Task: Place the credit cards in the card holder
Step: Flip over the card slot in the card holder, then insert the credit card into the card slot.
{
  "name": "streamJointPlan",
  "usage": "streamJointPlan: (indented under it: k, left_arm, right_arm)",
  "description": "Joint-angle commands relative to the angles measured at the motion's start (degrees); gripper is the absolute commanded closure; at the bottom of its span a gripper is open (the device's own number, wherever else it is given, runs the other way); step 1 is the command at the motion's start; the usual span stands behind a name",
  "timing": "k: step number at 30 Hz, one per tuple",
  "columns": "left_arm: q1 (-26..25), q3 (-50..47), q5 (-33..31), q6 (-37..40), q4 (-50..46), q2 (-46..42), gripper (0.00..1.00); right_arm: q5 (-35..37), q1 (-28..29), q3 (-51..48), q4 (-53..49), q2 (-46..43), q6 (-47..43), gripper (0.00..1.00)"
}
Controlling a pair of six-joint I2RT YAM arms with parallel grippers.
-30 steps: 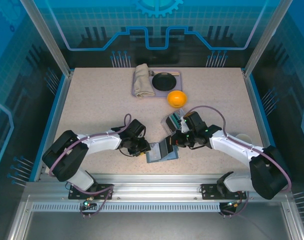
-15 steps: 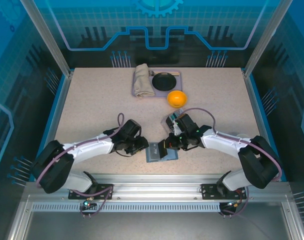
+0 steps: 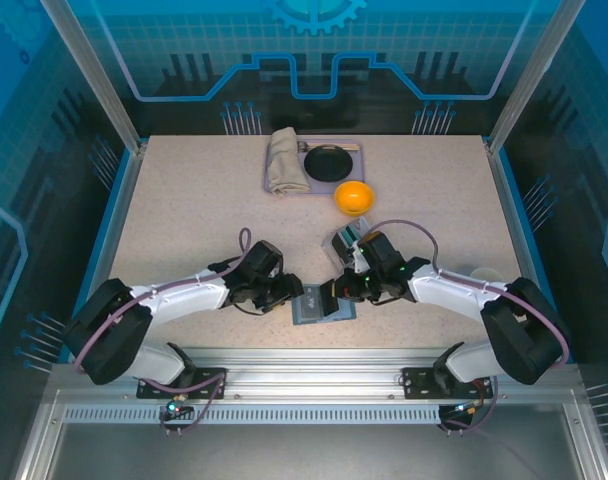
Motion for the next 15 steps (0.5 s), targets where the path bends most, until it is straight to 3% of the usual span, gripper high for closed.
streamJointPlan:
  k: [1, 15]
  left_arm:
    - [-0.43, 0.85, 2.74, 1.22, 2.37, 1.52, 0.42]
    - [-0.76, 1.28, 1.97, 1.38, 0.93, 6.26, 0.67]
  right_arm:
    - [-0.99, -0.87, -1.74, 3.62, -1.03, 0.87, 1.00]
    - [-3.46, -0.86, -5.44, 12.36, 1.03, 2.66, 1.00]
